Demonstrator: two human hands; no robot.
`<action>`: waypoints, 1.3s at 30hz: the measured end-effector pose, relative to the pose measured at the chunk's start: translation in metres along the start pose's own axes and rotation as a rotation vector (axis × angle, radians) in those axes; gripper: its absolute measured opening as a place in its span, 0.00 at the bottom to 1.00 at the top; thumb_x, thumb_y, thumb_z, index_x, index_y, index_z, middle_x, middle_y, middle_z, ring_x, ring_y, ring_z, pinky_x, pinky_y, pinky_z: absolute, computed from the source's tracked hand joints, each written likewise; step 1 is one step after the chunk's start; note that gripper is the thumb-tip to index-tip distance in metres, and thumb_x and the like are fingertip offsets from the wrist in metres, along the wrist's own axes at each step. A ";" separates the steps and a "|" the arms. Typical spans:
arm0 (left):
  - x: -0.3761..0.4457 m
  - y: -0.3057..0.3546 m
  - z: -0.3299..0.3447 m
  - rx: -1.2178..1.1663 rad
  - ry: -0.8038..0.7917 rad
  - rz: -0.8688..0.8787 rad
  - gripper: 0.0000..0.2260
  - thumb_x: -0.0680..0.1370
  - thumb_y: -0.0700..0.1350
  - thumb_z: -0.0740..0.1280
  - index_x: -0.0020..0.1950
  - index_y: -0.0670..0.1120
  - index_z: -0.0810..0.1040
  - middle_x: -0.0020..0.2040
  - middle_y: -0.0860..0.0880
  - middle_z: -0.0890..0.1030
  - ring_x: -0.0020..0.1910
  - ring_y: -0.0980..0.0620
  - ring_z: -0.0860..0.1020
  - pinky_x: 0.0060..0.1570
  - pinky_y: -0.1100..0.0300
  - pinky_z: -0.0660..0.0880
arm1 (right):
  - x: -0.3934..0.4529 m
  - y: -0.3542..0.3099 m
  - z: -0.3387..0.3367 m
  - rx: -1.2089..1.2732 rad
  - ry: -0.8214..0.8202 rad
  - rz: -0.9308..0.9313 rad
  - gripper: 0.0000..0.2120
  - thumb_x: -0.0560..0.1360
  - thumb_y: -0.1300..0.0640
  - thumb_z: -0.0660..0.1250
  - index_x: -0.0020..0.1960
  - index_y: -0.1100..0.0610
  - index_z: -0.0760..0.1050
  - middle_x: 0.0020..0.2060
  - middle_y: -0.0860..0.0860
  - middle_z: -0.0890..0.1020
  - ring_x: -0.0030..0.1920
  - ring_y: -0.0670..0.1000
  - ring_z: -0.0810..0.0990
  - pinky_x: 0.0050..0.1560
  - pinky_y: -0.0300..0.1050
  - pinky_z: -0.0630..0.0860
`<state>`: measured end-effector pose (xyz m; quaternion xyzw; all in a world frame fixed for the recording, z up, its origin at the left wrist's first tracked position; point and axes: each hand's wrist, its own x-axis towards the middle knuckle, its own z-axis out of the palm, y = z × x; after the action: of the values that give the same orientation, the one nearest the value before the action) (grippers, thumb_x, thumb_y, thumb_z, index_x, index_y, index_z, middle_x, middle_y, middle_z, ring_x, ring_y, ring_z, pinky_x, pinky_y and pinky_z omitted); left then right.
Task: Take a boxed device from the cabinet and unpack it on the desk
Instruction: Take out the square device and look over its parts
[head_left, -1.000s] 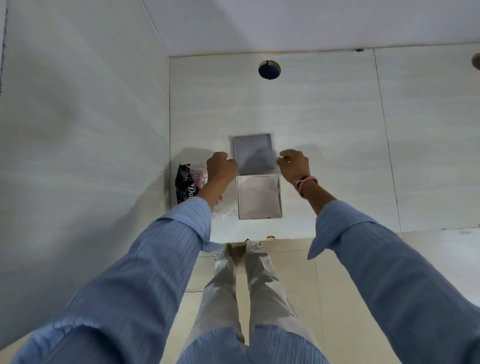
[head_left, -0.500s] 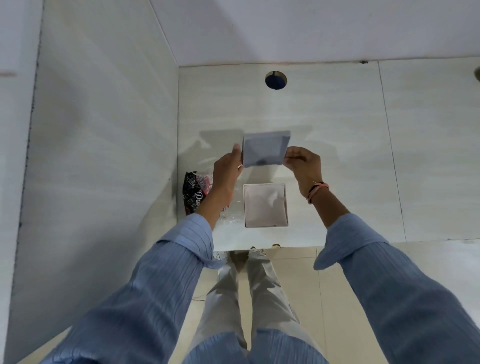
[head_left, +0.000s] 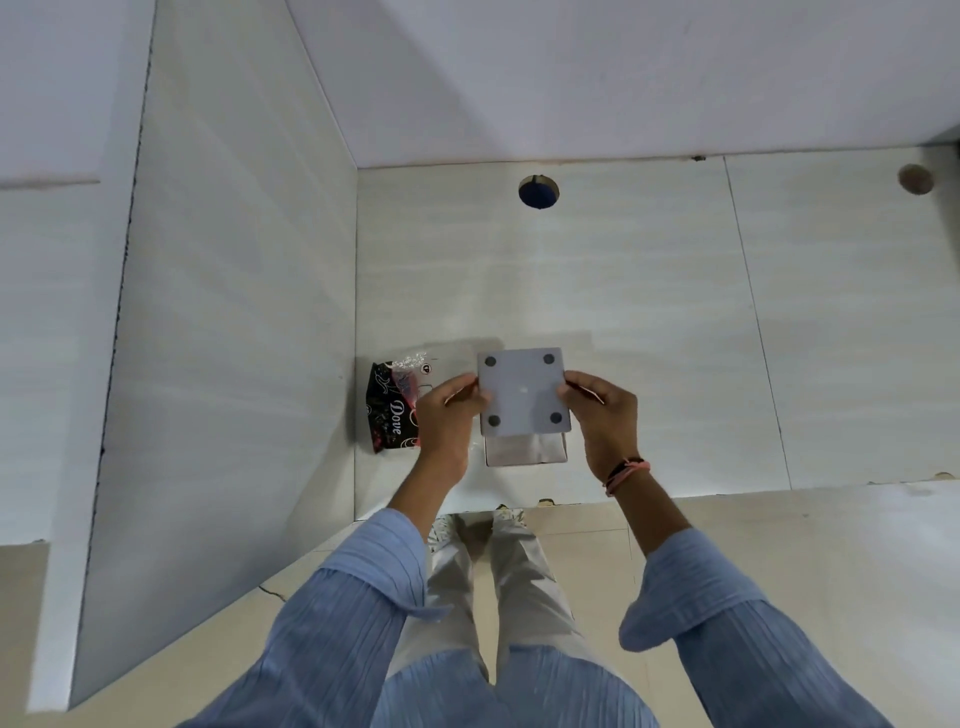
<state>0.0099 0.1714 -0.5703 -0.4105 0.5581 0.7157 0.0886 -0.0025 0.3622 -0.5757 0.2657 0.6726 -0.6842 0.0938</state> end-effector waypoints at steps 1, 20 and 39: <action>-0.001 -0.006 -0.001 -0.001 -0.002 -0.003 0.18 0.71 0.28 0.74 0.60 0.37 0.83 0.49 0.49 0.84 0.47 0.53 0.82 0.44 0.70 0.78 | -0.002 0.006 -0.003 -0.032 0.006 0.002 0.12 0.74 0.68 0.72 0.57 0.66 0.84 0.52 0.60 0.87 0.50 0.55 0.85 0.50 0.45 0.83; -0.004 -0.040 -0.008 0.124 0.061 -0.014 0.15 0.72 0.31 0.74 0.58 0.38 0.85 0.54 0.42 0.86 0.53 0.46 0.84 0.52 0.60 0.80 | -0.019 0.031 -0.010 -0.300 0.090 0.026 0.13 0.72 0.67 0.73 0.55 0.60 0.85 0.50 0.54 0.86 0.52 0.58 0.84 0.56 0.52 0.83; 0.008 -0.021 0.005 0.553 0.000 -0.006 0.10 0.74 0.30 0.70 0.46 0.43 0.87 0.42 0.44 0.84 0.40 0.48 0.80 0.49 0.52 0.81 | 0.004 0.011 -0.008 -0.619 -0.216 0.143 0.26 0.74 0.68 0.65 0.71 0.56 0.75 0.48 0.61 0.87 0.45 0.57 0.82 0.48 0.52 0.83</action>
<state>0.0145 0.1809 -0.5911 -0.3725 0.7311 0.5356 0.1994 0.0013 0.3697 -0.5867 0.1971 0.8143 -0.4633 0.2887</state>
